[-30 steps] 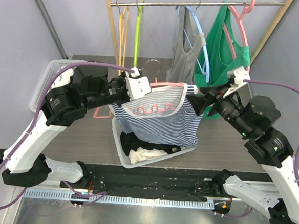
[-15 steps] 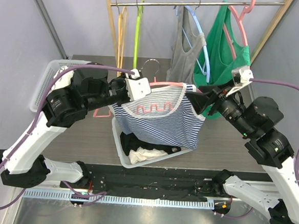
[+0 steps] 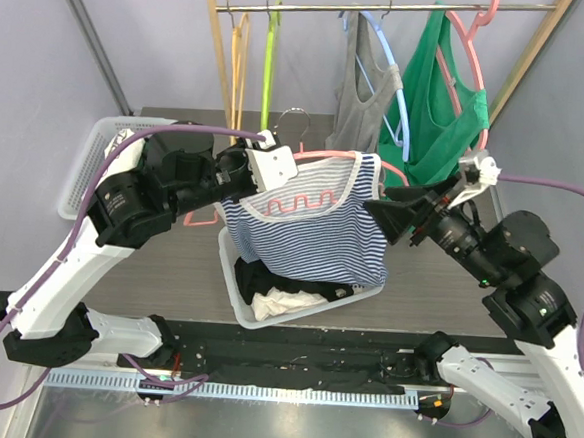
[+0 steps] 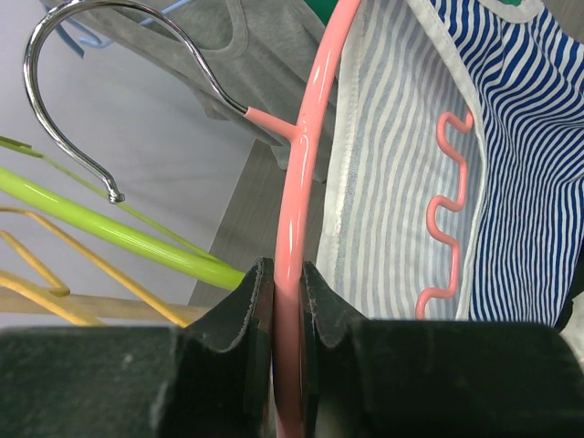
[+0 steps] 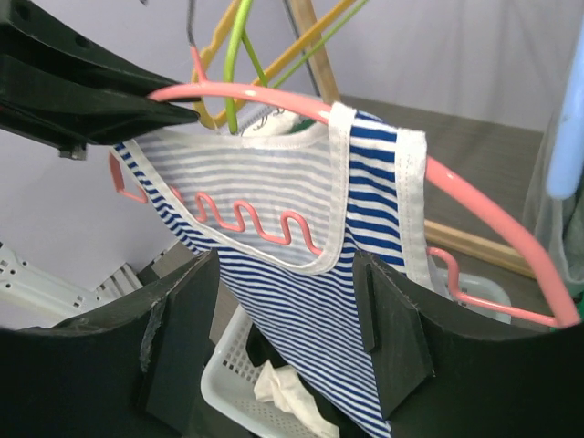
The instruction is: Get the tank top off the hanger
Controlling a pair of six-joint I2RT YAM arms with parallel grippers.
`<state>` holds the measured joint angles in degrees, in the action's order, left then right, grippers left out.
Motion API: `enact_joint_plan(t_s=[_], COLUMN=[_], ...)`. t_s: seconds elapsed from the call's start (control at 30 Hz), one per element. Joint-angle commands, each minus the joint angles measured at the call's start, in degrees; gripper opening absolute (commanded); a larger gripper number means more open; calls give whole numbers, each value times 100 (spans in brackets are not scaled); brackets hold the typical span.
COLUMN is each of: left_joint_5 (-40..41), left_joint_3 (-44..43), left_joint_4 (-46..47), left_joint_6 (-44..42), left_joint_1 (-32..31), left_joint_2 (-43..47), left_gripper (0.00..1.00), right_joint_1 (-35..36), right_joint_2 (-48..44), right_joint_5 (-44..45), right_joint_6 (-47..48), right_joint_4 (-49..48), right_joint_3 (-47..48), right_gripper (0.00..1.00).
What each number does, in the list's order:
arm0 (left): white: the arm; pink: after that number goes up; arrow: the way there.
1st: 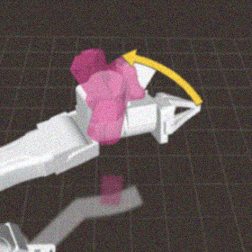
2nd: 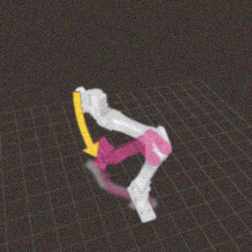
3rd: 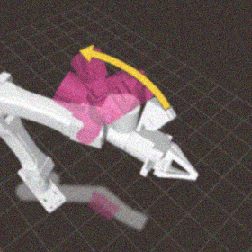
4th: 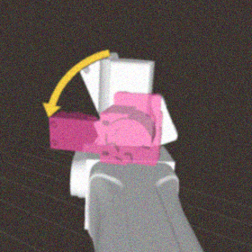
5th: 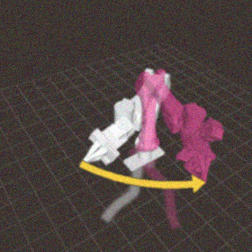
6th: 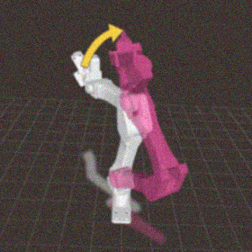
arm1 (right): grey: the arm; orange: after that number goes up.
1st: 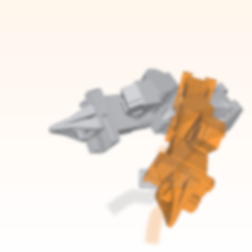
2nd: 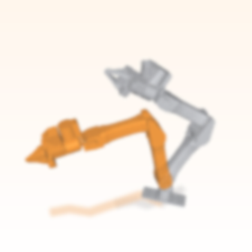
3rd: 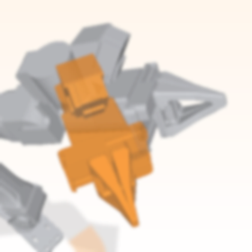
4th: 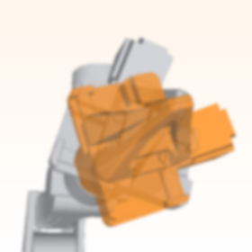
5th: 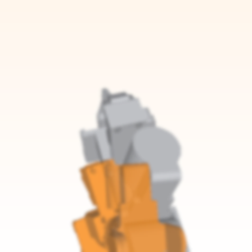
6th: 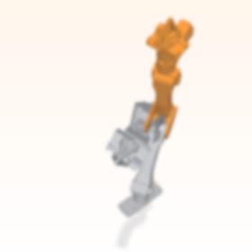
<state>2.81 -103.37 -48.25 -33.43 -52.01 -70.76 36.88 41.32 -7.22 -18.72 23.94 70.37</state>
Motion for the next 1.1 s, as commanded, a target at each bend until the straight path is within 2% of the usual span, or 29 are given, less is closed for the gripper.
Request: enact_joint_plan(t_s=[0.0, 0.27, 0.63, 1.07], left_joint_5=[-131, -483, -509, -553], left_joint_3=[-306, -543, -517, -570], left_joint_4=[448, 194, 62, 26], left_joint_6=[117, 223, 179, 179], left_joint_1=[-2, -11, -11, -2], left_joint_2=[45, 1, 27, 80], left_gripper=[1, 1, 1, 0], right_joint_1=[-15, -15, -15, -15], right_joint_2=[166, 236, 87, 192], right_joint_5=[-192, -112, 160, 213], right_joint_6=[-237, -176, -18, 97], right_joint_4=[-434, -575, -364, -241], right_joint_3=[-129, -173, -190, -138], right_gripper=[68, 68, 74, 75])
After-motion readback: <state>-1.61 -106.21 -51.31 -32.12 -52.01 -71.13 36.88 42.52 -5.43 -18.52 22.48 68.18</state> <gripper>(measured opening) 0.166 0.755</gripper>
